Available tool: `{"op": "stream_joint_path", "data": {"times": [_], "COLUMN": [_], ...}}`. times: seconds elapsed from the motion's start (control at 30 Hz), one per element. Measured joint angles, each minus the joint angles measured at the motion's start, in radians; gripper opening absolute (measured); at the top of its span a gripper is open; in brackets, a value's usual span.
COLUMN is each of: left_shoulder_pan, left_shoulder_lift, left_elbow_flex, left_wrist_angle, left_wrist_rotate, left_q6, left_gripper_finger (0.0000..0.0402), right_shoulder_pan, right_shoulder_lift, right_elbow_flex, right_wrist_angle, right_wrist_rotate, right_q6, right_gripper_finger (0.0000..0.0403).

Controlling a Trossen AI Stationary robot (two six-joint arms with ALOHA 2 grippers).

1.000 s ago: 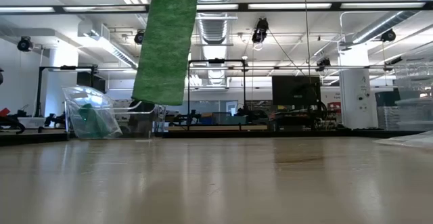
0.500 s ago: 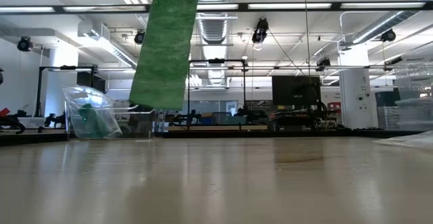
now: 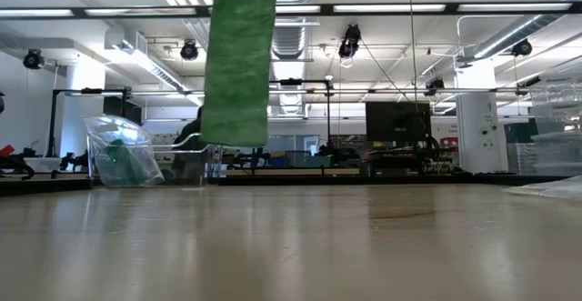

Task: Roll bandage
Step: Roll the green bandage

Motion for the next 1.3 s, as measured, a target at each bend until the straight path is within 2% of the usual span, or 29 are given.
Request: {"op": "stream_joint_path", "data": {"times": [0.2,0.57,0.63,0.77,0.93,1.0,1.17,1.3], "left_shoulder_pan": [-0.018,-0.019,-0.018,-0.018,-0.018,-0.018,-0.019,-0.018], "left_shoulder_lift": [-0.011,-0.03,-0.03,-0.031,-0.031,-0.031,-0.03,-0.027], "left_elbow_flex": [-0.024,-0.027,-0.027,-0.027,-0.027,-0.028,-0.029,-0.029], "left_wrist_angle": [0.032,0.035,0.042,0.043,0.04,0.039,0.027,0.03], "left_wrist_rotate": [-0.003,0.0,-0.002,-0.015,-0.014,-0.013,-0.002,-0.037], "left_q6": [0.017,0.018,0.018,0.017,0.01,0.008,0.002,-0.001], "left_gripper_finger": [0.0025,0.0025,0.0026,0.0025,0.0027,0.0027,0.0025,0.0025], "right_shoulder_pan": [0.006,0.012,0.013,0.008,0.008,0.01,0.008,0.011], "right_shoulder_lift": [0.021,-0.03,-0.041,-0.053,-0.028,-0.024,-0.02,-0.022], "right_elbow_flex": [0.003,0.001,0.0,0.0,0.0,-0.001,-0.002,-0.001], "right_wrist_angle": [-0.067,-0.204,-0.198,-0.156,-0.107,-0.119,-0.117,-0.11], "right_wrist_rotate": [-0.012,-0.066,-0.044,0.074,0.074,0.031,-0.16,-0.223], "right_q6": [-0.012,0.06,0.067,0.071,0.076,0.077,0.131,0.169], "right_gripper_finger": [0.0,0.0,0.0,0.0,0.0,0.0,0.0,0.0]}}
